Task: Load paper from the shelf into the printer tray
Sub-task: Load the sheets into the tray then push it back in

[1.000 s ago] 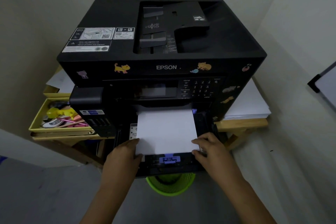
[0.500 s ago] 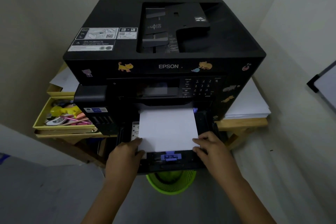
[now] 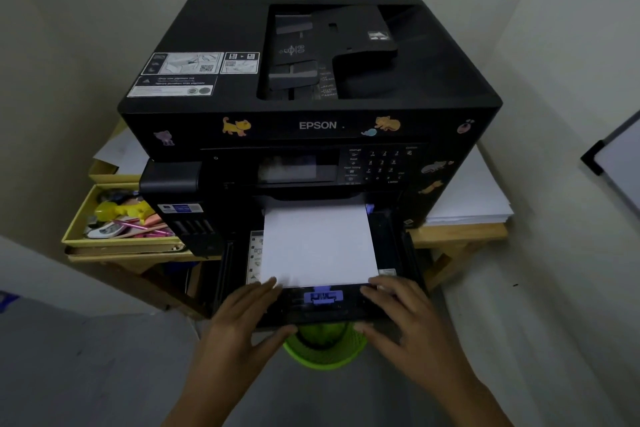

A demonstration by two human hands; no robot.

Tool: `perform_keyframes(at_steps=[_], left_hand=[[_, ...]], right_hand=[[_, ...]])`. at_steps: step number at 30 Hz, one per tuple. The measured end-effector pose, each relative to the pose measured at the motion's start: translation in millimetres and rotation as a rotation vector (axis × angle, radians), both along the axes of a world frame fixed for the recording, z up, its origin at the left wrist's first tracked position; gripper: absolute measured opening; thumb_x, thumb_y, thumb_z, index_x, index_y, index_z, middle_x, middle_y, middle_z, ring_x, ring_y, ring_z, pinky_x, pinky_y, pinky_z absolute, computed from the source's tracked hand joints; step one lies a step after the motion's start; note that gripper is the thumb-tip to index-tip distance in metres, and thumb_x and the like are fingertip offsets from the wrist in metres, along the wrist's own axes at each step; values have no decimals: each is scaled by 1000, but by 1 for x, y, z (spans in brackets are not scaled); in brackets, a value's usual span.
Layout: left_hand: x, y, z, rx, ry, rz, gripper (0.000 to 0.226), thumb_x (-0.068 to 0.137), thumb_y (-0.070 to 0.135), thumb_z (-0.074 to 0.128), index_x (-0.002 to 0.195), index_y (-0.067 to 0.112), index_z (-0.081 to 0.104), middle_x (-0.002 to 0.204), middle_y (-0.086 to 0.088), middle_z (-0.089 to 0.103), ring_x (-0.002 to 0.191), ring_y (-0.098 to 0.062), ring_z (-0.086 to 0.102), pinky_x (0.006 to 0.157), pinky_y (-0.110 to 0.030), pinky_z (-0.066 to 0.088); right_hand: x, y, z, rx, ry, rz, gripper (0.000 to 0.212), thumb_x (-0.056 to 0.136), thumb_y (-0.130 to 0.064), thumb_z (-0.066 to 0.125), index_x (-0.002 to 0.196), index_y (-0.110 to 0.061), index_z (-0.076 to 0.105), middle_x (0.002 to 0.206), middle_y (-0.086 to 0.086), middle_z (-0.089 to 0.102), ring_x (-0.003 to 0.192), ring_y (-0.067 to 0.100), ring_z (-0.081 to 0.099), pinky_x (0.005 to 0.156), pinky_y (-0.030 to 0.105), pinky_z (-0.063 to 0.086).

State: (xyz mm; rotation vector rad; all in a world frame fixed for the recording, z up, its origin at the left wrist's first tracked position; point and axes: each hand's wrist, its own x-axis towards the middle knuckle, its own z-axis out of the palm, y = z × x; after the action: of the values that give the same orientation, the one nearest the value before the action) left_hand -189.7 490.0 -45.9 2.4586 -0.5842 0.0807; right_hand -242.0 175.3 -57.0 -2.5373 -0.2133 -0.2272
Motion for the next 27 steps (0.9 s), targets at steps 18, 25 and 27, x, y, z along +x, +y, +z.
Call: perform_keyframes(at_steps=[18, 25, 27], left_hand=[[15, 8, -37, -98, -145, -27, 39, 94, 41, 60, 126, 22, 74, 132, 12, 70, 135, -18, 56, 122, -48, 30], [44, 3, -37, -94, -92, 3, 40, 94, 43, 60, 129, 28, 72, 132, 16, 69, 134, -15, 58, 121, -46, 30], [52, 1, -36, -92, -97, 6, 40, 93, 46, 61, 128, 29, 73, 130, 16, 70, 131, -14, 60, 120, -45, 31]], right_hand=[[13, -1, -40, -9, -264, 115, 36, 108, -29, 53, 139, -19, 70, 148, -9, 63, 143, 12, 54, 124, 38, 36], [47, -7, -42, 37, -303, 99, 35, 107, -32, 54, 134, -19, 73, 142, -8, 68, 141, 11, 56, 123, 40, 37], [54, -10, -43, 28, -290, 105, 35, 107, -31, 55, 136, -21, 72, 143, -9, 67, 142, 11, 55, 124, 40, 36]])
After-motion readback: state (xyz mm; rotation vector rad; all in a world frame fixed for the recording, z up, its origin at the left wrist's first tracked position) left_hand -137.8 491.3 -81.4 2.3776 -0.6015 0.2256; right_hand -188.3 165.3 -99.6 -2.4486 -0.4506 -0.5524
